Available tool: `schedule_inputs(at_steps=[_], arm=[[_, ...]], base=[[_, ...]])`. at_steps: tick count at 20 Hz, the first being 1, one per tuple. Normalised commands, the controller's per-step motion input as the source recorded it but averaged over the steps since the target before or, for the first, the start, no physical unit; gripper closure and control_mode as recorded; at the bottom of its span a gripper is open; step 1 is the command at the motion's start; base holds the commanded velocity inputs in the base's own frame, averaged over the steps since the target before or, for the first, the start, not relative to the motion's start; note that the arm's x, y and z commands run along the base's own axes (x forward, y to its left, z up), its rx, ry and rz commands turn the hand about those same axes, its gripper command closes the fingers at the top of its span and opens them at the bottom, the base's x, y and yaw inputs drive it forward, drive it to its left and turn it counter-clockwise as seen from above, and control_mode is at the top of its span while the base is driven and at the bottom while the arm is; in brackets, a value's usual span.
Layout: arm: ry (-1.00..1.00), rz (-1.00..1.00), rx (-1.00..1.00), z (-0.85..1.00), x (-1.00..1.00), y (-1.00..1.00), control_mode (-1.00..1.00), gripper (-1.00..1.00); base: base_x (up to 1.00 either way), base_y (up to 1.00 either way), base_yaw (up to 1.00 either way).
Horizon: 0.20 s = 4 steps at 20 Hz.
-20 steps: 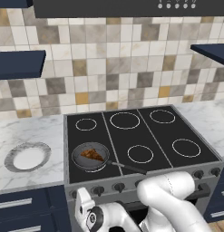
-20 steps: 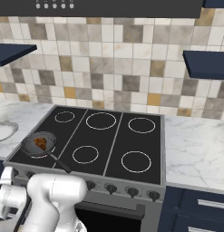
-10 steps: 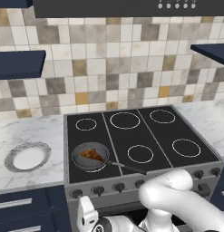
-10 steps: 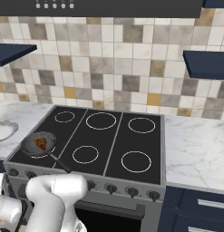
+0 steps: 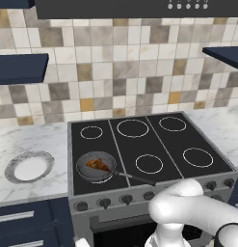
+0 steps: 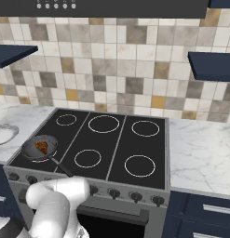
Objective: Pick the croissant and place it on the pan. Then turn on the stove to warm the croissant.
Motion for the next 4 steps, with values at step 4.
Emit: schedule_inputs(at_steps=[4], arm=[[0.00, 0.09, -0.10, 0.00, -1.00, 0.61, -1.00, -1.00]], base=[[0.00, 0.00, 0.00]])
